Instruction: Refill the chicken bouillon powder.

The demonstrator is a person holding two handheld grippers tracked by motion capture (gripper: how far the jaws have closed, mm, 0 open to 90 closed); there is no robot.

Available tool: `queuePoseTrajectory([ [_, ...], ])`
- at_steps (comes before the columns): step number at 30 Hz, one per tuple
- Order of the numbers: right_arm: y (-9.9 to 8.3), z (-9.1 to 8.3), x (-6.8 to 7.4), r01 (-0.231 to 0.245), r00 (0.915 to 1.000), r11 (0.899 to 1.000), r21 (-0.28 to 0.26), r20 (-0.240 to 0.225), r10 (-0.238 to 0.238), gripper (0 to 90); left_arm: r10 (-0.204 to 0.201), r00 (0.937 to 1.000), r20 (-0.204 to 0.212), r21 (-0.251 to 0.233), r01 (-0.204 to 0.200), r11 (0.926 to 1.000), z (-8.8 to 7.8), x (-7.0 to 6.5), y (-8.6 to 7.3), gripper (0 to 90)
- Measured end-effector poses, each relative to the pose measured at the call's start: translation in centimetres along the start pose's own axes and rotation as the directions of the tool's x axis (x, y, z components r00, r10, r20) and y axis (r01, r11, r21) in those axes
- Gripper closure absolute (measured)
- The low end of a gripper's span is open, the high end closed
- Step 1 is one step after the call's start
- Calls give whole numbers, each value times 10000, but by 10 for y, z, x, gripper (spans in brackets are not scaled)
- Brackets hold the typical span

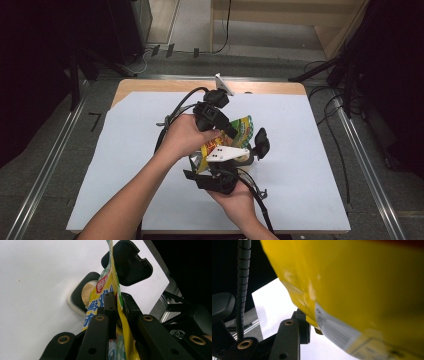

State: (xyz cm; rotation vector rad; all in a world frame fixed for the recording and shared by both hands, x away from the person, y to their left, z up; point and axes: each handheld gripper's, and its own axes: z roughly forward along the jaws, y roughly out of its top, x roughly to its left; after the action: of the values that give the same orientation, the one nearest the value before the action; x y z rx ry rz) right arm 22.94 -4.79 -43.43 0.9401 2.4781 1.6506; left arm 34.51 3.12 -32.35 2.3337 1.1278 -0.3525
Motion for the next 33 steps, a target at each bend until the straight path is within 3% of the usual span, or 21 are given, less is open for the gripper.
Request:
queuePoseTrajectory([
  [28,2,-1,3,-106,9999,9999,131,-28,107,637,-82,9997,222,22,82,10000,-2,5,0,842],
  [33,3,-2,4,7,10000,10000,48,-4,-7,636,-298,9988,378,-130,303,9995,-5,11,2,844],
])
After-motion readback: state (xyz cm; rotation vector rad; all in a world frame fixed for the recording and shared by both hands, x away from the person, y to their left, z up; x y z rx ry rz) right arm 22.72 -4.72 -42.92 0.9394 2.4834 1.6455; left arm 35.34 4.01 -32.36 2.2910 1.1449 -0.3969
